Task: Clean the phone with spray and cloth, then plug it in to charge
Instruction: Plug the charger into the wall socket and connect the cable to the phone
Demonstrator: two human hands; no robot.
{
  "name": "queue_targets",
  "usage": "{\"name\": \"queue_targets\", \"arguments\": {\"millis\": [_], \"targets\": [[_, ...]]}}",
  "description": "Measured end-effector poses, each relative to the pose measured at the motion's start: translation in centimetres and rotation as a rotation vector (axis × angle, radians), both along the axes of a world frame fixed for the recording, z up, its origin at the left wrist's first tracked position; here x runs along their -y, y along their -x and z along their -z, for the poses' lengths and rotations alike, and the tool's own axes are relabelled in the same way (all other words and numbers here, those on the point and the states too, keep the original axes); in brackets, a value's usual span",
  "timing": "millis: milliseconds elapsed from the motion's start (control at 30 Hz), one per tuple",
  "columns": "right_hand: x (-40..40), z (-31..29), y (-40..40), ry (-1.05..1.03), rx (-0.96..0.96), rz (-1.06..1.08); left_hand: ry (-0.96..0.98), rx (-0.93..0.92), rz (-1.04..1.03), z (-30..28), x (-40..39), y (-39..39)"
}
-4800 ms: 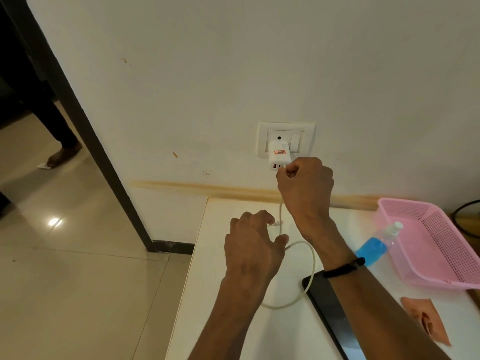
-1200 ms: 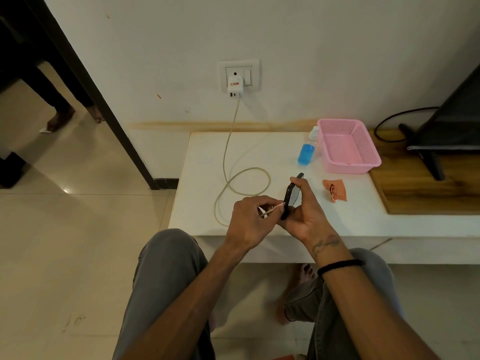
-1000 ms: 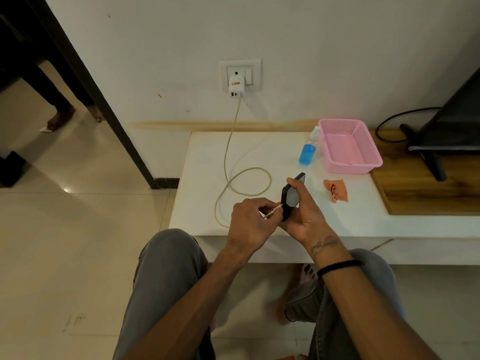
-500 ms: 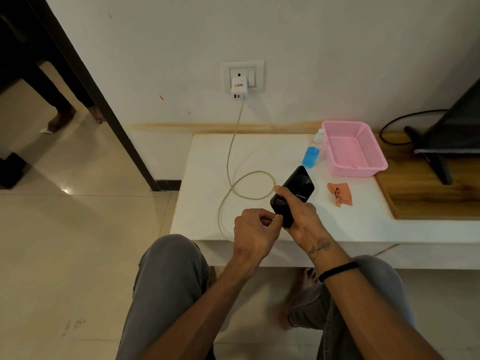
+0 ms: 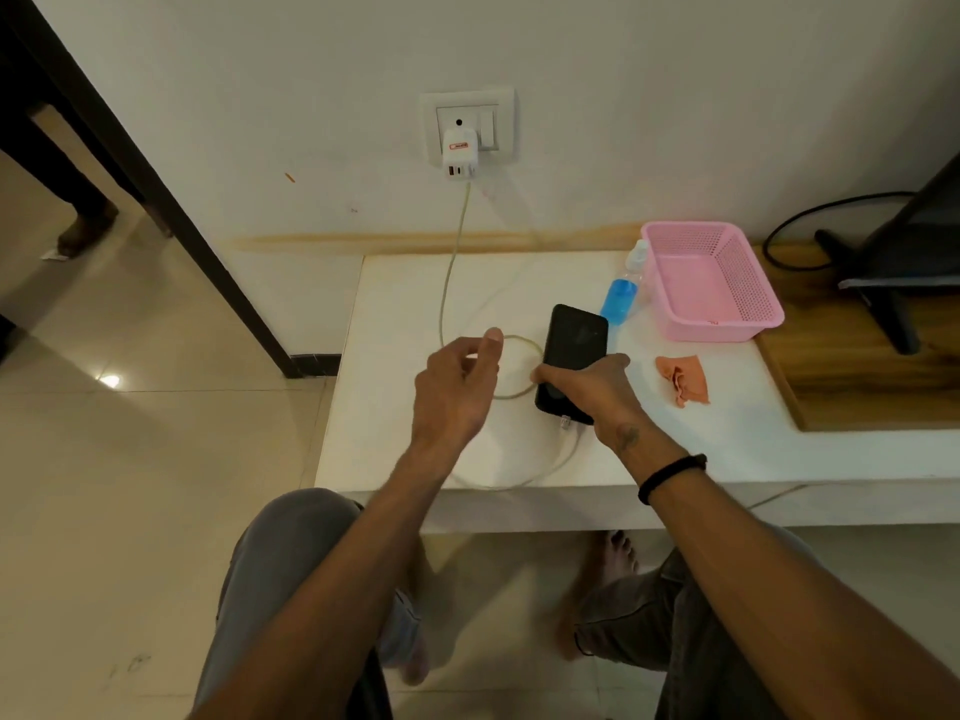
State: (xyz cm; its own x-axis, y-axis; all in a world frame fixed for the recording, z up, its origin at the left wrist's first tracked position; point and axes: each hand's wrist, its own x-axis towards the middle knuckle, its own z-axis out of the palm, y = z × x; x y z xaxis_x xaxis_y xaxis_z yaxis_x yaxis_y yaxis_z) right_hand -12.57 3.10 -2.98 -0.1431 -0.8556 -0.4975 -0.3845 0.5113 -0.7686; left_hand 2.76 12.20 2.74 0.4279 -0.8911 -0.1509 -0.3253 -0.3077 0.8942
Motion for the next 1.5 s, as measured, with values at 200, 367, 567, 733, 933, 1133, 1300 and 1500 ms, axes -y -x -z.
{"name": "queue_targets", "arguments": {"millis": [200, 367, 567, 733, 933, 1133, 1300, 1500], "targets": [[1.4, 1.3, -0.9, 0.045, -0.243, -0.124, -0.099, 0.205, 0.174, 0.7, 3.1, 0.1], [1.7, 1.6, -0.5, 0.053, -0.321, -0.164, -0.199, 0.645, 0.412, 2.2, 3.4, 0.8], [1.6, 1.5, 0.1, 0.041, -0.380, -0.193, -0.373, 0.748, 0.604, 3.5, 3.3, 0.6], [1.2, 1.3, -0.5, 0.029, -0.420, -0.229, -0.430, 0.847, 0.648, 3.4, 3.3, 0.9], [1.2, 1.5, -0.7, 0.040, -0.440, -0.242, -0.531, 0.871, 0.559, 3.4, 3.4, 0.2], [1.0, 1.7, -1.1, 0.036, -0.537, -0.252, -0.553, 0.873, 0.482, 3.5, 3.5, 0.0], [1.1, 1.7, -0.9, 0.042, -0.575, -0.251, -0.567, 0.855, 0.438, 3.7, 3.5, 0.1], [0.6, 1.6, -1.3, 0.039, -0.638, -0.255, -0.582, 0.828, 0.390, 3.5, 3.4, -0.2]]}}
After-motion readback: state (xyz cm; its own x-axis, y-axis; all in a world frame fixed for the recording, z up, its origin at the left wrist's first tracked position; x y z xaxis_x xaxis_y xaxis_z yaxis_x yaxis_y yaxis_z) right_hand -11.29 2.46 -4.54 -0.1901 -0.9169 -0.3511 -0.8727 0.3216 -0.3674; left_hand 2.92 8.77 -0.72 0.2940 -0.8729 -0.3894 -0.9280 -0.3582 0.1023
